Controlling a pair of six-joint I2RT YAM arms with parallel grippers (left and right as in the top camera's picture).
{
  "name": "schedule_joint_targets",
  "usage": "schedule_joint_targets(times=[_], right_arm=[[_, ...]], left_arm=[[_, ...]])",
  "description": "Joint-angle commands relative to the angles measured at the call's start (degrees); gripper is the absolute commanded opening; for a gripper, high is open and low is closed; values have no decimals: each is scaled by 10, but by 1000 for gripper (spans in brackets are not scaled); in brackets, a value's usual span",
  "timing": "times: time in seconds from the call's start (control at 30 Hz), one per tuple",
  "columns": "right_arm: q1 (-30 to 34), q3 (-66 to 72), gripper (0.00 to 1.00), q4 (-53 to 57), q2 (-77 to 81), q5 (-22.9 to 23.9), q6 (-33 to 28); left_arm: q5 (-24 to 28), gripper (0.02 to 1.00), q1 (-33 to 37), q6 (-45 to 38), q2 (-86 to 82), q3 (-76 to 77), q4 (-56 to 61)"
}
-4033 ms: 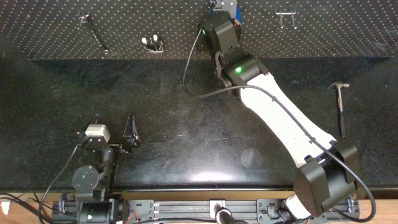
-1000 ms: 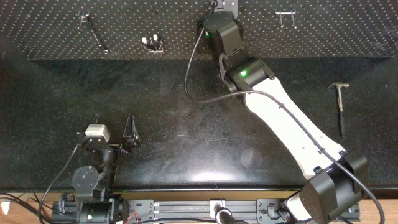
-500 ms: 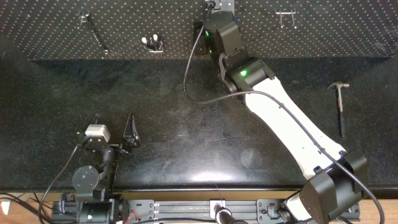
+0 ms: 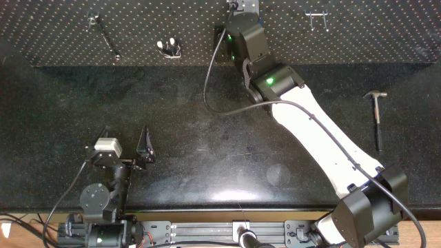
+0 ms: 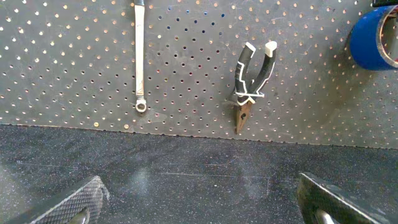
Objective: Place Tools Onto Pegboard
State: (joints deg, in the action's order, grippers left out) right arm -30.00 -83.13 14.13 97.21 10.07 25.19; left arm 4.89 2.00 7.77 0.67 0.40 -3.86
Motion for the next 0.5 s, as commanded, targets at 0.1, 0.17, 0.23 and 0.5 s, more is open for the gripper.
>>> schedule_joint_targets(times=[0.1, 0.17, 0.23, 0.5], right_arm=[[3, 4, 546, 2, -2, -5, 0], [3, 4, 450, 4, -2, -5, 0], [3, 4, 393, 4, -2, -5, 0], [3, 4, 397, 7, -4, -5, 0]], left_arm=[[-8, 996, 2, 2, -5, -1, -5], [-8, 996, 2, 2, -5, -1, -5], [-8, 996, 2, 2, -5, -1, -5], [-8, 996, 2, 2, -5, -1, -5]])
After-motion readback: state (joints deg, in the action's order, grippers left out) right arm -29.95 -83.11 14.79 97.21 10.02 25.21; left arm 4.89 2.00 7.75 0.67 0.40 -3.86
